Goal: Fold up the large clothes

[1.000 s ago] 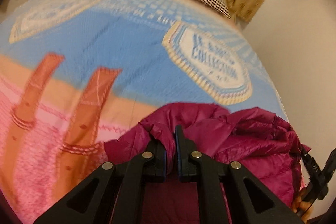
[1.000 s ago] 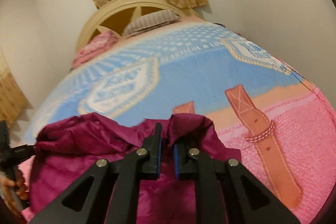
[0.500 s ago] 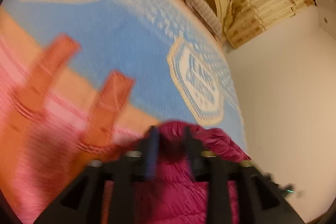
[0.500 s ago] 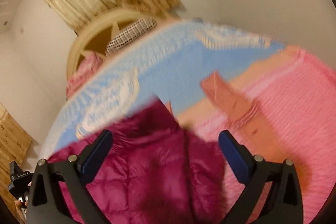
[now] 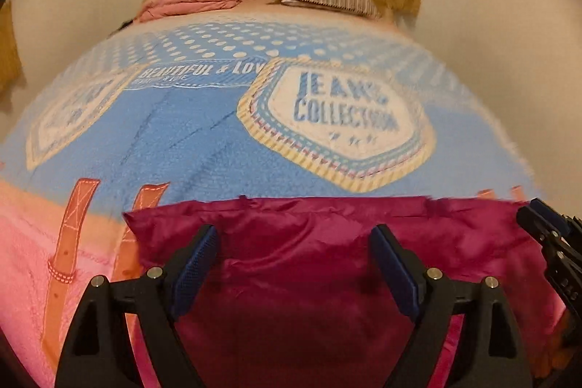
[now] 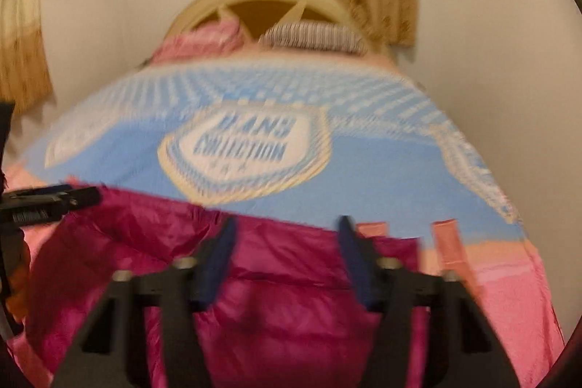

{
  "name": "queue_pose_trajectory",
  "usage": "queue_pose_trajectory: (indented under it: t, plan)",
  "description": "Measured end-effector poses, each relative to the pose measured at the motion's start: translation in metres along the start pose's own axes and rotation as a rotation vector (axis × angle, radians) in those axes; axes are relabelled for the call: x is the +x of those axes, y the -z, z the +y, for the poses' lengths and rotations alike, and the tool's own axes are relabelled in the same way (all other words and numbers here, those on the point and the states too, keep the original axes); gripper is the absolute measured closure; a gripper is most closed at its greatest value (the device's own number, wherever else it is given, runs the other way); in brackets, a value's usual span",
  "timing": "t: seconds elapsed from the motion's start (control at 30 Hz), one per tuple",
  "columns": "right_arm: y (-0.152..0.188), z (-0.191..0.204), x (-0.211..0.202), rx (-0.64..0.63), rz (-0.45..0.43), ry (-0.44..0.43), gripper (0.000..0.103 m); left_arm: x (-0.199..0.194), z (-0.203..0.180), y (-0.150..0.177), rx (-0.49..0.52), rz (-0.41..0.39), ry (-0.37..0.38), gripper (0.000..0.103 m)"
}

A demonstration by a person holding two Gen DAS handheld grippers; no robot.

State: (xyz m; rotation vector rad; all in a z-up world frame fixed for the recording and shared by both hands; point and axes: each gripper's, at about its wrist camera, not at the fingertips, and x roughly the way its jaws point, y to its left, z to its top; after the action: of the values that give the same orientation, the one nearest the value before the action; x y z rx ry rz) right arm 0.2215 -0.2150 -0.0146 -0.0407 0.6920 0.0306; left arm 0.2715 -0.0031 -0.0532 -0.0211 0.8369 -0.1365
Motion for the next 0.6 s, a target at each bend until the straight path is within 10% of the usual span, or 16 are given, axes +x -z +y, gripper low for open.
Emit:
queue_pose_trajectory:
  t: [0.17, 0.6]
  plan:
    - [0.03, -0.015, 0.065, -0.007, 0.107, 0.109, 0.082, 0.034, 0.006, 0.009, -0.012, 0.005, -0.011, 0.017]
    - [0.043, -0.041, 0.078, 0.144, 0.121, -0.007, 0.082, 0.067, 0.005, 0.018, -0.088, 0.003, 0.062, 0.01]
